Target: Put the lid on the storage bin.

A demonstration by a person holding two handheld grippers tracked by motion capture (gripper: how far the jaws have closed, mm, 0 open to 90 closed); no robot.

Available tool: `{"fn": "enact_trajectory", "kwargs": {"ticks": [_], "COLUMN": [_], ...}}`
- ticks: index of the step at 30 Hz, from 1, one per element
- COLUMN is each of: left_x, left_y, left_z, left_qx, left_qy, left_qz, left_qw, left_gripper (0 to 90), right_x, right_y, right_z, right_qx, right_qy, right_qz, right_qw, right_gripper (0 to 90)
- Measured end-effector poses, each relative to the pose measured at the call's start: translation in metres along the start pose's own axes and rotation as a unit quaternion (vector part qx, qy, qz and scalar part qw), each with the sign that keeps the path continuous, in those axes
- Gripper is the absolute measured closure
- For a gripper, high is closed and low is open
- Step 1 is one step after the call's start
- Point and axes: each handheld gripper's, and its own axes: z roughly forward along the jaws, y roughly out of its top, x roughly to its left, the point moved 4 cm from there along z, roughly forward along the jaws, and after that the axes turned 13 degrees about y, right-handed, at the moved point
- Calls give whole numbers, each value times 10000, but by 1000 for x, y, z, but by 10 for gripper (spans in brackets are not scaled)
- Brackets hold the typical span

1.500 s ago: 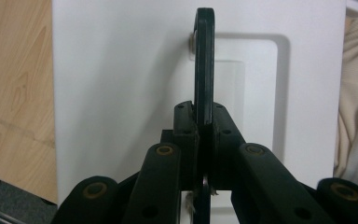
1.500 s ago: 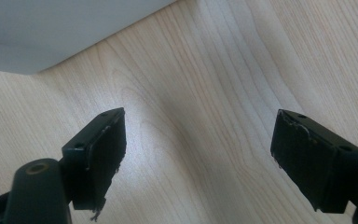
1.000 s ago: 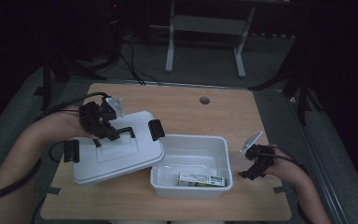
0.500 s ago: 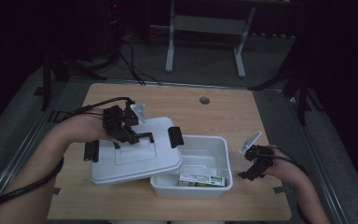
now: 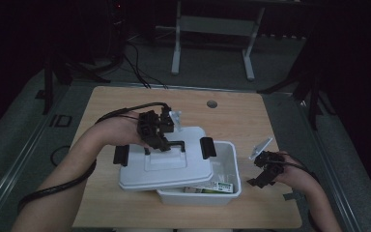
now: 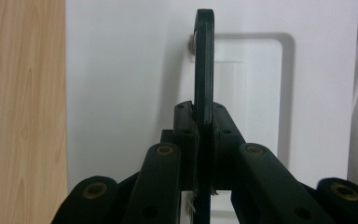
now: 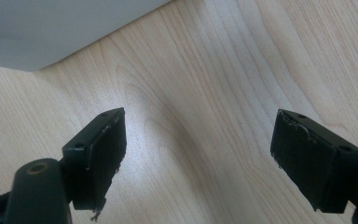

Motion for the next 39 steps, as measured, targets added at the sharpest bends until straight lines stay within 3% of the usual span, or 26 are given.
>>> {"fn": "enact_trajectory", "kwargs": {"ticks": [15, 17, 27, 31, 35, 38, 39], "left_x": [-10, -10, -21, -20, -25, -27, -27], "left_y": [56, 62, 78, 77, 75, 76, 78], "left_z": [9, 12, 38, 48, 58, 61, 61], "left_qx": [-171, -205, -37, 4, 163, 118, 67], "left_qy": [-32, 31, -84, -75, -234, -189, -188], "left_qz": [411, 389, 641, 556, 620, 667, 599], "left_qw": [9990, 9990, 9979, 9984, 9977, 9975, 9980], "left_gripper": [843, 843, 842, 842, 842, 842, 842], "right_x": [0, -1, -1, -2, -1, -2, -1], "right_y": [-5, -5, -9, -11, -12, -11, -11], "right_z": [-1, -1, -4, -4, -3, -2, -2], "right_qx": [-61, -45, -126, -132, -138, -119, -118], "right_qy": [-1, -2, 0, -1, 13, 10, 5], "right_qz": [7, 13, 28, 54, 59, 56, 60], "right_qw": [10000, 10000, 9999, 9999, 9999, 9999, 9999], "right_gripper": [180, 180, 180, 180, 180, 179, 180]}}
